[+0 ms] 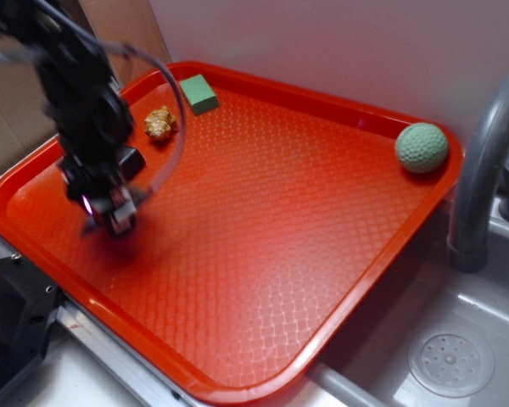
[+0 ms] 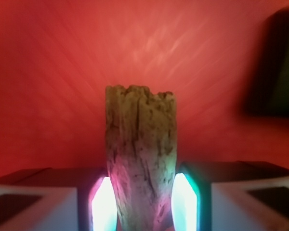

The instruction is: Grab the wood chip.

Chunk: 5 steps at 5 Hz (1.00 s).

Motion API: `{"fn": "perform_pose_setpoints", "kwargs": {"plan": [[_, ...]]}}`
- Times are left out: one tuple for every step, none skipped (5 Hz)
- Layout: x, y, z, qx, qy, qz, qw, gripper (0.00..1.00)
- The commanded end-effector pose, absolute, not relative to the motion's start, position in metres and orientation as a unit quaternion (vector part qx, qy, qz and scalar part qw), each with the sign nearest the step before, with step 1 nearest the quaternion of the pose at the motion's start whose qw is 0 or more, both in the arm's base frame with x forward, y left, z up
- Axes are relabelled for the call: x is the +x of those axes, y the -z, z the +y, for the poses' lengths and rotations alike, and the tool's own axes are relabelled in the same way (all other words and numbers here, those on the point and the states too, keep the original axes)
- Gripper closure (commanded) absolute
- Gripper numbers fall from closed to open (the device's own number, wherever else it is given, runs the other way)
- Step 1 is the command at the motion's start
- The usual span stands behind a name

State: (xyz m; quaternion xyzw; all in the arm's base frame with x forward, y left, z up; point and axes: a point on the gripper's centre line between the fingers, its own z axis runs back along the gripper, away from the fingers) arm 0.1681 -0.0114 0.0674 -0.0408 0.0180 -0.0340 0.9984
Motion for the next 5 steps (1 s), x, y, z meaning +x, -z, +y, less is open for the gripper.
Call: {"fn": "perform_pose_setpoints", "kwargs": {"plan": [[0.186,-0.174,-0.003,-0.029,-0.019,-0.067,0.997,1.0],[0.191,-0.224,-0.005,-0.055,-0.02,-0.071,0.996,1.0],[0.191,-0.274,-0.008,-0.059,-0.009,-0.091,0.994,1.0],[0.192,-0.274,-0.01,-0.07,-0.005,-0.099,0.993,1.0],[0.192,-0.257,-0.008,-0.055,-0.009,-0.094,0.994,1.0]]}}
